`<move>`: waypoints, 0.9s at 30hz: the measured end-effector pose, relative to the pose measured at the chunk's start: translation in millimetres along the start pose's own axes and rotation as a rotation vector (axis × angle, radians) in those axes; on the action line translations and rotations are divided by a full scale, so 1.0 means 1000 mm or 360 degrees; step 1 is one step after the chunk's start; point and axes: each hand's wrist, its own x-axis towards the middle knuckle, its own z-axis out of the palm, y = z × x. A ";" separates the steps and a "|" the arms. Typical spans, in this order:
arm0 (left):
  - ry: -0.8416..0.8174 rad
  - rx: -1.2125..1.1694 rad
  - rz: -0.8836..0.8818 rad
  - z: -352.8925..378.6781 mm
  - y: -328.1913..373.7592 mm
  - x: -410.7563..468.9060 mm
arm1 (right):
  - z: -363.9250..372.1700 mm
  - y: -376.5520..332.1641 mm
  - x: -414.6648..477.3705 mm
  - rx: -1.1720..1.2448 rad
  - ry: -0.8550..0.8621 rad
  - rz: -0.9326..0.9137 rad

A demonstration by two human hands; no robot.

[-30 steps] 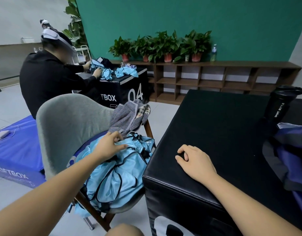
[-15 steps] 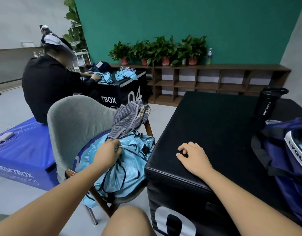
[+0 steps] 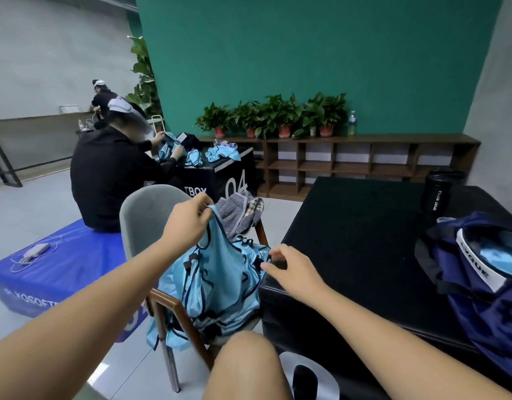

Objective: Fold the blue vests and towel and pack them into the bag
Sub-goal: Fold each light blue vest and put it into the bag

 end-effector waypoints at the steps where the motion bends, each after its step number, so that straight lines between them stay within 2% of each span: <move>1: 0.0027 -0.0027 0.0018 -0.011 0.011 0.002 | 0.001 -0.018 -0.002 0.0062 -0.0046 -0.0006; 4: 0.0109 -0.0118 0.0076 -0.043 0.047 0.007 | -0.005 -0.067 -0.007 0.0120 -0.0104 -0.0021; 10: 0.0275 -0.0316 0.0268 -0.095 0.120 0.005 | -0.042 -0.132 -0.009 0.0317 0.0014 -0.0096; 15: 0.0442 -0.0476 0.0373 -0.122 0.163 0.009 | -0.101 -0.166 -0.019 0.0285 0.0248 -0.0214; 20: 0.0589 -0.0540 0.0333 -0.128 0.180 0.018 | -0.187 -0.185 -0.034 0.0195 0.0576 -0.0208; 22: 0.0591 -0.0428 0.0442 -0.128 0.184 0.017 | -0.220 -0.191 -0.038 0.0127 0.0721 -0.0202; 25: 0.0506 0.0150 0.0803 -0.121 0.186 0.012 | -0.263 -0.200 -0.046 0.0072 0.0871 -0.0196; 27: 0.0492 0.0442 0.0918 -0.112 0.182 0.007 | -0.285 -0.205 -0.053 0.0012 0.0929 -0.0201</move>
